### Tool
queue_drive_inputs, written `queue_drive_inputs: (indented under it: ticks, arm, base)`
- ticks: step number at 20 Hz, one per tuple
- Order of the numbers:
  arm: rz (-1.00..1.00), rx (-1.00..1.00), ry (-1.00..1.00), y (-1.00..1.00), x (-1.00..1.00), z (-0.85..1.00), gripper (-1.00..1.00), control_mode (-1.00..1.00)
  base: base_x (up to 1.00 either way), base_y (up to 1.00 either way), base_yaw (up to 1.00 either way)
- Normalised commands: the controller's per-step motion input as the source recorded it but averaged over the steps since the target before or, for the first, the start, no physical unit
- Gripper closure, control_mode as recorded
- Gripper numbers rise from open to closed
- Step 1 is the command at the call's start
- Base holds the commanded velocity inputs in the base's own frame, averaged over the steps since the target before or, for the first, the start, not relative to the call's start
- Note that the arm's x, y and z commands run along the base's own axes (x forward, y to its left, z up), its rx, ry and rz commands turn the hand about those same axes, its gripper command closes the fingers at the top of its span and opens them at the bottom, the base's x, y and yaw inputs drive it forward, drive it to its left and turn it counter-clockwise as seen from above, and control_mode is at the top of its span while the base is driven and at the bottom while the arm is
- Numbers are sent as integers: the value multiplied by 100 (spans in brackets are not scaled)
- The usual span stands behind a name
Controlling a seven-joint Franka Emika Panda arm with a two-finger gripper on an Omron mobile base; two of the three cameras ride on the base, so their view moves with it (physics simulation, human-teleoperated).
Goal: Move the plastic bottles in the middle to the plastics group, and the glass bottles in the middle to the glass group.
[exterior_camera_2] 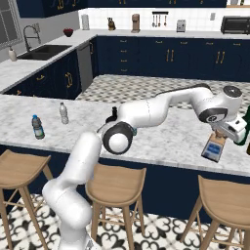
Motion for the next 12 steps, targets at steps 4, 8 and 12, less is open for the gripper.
queue_drive_inputs:
  ticks: [4,8,12]
  arm:
    - [-22,6,3,-55,47,11,100,-100]
    - [-17,0,-12,-36,33,-1,100,-100]
    - [-13,0,-13,-15,38,-9,100,-100]
  base:
    - [0,0,0]
    - [0,0,0]
    - [0,0,0]
